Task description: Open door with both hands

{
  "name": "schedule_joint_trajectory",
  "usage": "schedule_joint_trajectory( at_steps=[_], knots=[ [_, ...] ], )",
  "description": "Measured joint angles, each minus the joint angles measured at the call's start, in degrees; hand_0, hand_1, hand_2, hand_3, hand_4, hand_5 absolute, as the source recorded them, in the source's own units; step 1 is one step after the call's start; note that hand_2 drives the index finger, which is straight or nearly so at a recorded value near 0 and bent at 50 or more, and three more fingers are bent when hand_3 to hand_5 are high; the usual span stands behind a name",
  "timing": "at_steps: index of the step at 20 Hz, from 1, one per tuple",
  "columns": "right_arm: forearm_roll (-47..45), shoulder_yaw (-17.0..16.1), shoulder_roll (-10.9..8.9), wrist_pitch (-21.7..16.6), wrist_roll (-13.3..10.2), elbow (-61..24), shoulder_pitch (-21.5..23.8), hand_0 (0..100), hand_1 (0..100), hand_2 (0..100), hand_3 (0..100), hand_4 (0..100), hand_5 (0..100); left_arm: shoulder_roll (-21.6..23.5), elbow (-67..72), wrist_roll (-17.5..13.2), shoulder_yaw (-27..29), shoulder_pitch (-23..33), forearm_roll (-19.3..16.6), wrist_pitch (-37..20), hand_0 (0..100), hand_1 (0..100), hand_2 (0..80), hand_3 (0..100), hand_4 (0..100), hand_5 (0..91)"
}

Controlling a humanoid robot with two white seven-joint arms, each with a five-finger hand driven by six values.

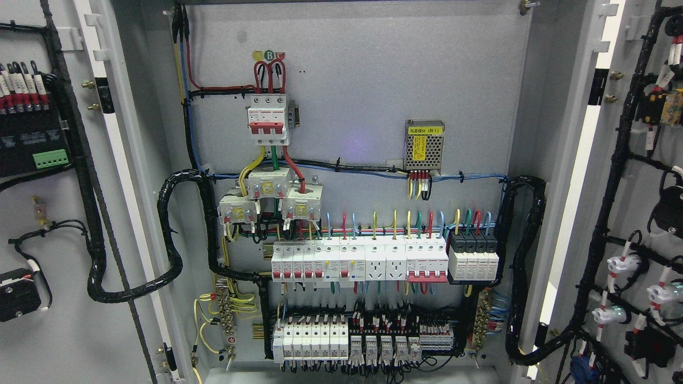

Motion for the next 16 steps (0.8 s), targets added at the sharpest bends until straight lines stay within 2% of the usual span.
schedule_joint_trajectory(
  at_steps=[8,12,16],
  knots=[
    [-3.2,0.0,2.35,0.0,-0.1,11.9,-0.8,11,0,0,0,0,0,-4.1,19.4,-0.5,-0.8,-11.2,-2.3,0.9,0,0,0.0,0,3,0.0],
    [-3.9,0.0,4.33,0.0,-0.2,18.1,-2.4,11,0,0,0,0,0,-6.2,29.6,-0.8,-1.1,-16.6,-2.9,1.3,0,0,0.0,0,3,0.0],
    [-4.2,-0.1,6.87,0.0,0.1,24.4,-4.5,11,0,0,0,0,0,-7.9,39.3,-1.0,-1.3,-21.1,-3.4,4.0,0,0,0.0,0,3,0.0]
  ],
)
